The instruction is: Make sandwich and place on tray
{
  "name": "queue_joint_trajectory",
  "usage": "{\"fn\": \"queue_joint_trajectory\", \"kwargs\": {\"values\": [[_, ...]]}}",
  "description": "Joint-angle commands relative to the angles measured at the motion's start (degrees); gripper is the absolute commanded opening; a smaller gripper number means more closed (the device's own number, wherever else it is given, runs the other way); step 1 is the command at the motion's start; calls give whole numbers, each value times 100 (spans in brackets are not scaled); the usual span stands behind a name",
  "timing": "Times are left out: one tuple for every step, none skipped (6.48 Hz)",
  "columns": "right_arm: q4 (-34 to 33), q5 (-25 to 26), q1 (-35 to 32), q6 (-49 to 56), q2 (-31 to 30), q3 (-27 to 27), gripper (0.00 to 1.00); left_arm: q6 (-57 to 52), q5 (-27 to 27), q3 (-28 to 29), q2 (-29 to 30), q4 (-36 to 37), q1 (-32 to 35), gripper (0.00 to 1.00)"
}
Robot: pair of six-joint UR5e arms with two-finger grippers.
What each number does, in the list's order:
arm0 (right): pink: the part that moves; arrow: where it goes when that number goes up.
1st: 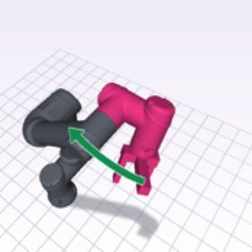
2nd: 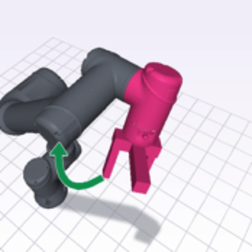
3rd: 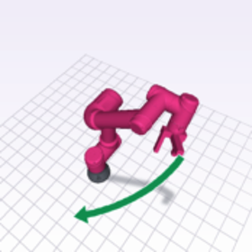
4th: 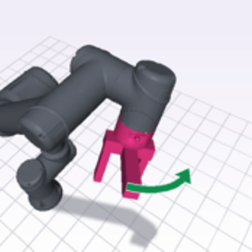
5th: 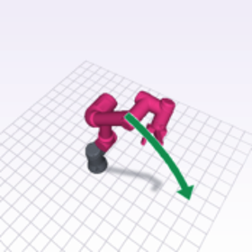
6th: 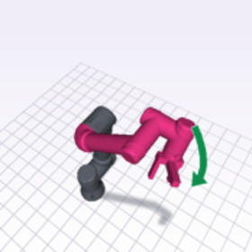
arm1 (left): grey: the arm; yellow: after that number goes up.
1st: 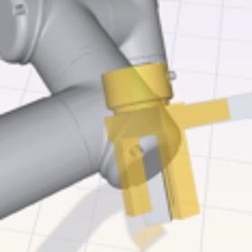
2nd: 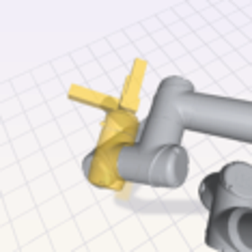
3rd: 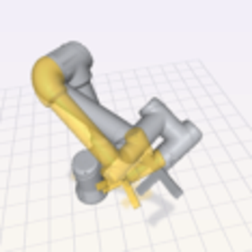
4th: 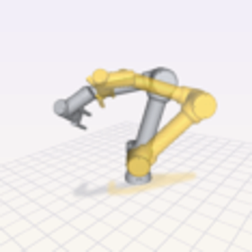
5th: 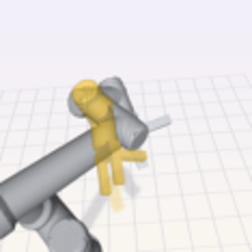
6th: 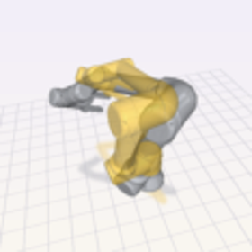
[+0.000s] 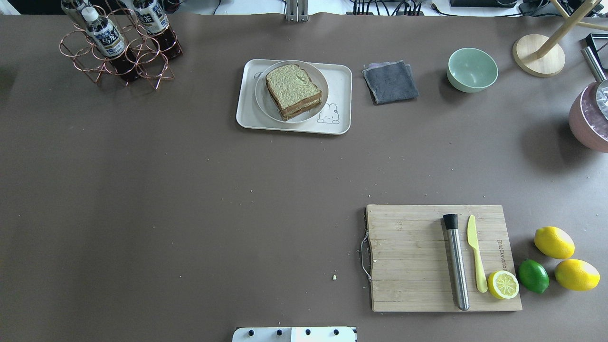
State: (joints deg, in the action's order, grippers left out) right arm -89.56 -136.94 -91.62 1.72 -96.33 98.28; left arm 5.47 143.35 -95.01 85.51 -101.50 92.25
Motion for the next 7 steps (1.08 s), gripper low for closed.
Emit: {"fn": "queue_joint_trajectory", "kwargs": {"values": [[0, 0, -5, -5, 18, 7, 100, 7, 0, -9, 10, 7, -5, 97], [0, 0, -5, -5, 35, 7, 100, 16, 0, 0, 10, 7, -5, 97], [0, 0, -5, -5, 53, 7, 100, 16, 0, 0, 10, 7, -5, 97], [0, 0, -5, -5, 53, 7, 100, 16, 0, 0, 19, 7, -5, 97], [0, 9, -5, -5, 96, -19, 100, 16, 0, 0, 19, 7, -5, 97], [0, 9, -5, -5, 97, -19, 100, 16, -9, 0, 19, 7, -5, 97], [0, 9, -5, -5, 97, -19, 100, 16, -9, 9, 45, 7, -5, 97]]}}
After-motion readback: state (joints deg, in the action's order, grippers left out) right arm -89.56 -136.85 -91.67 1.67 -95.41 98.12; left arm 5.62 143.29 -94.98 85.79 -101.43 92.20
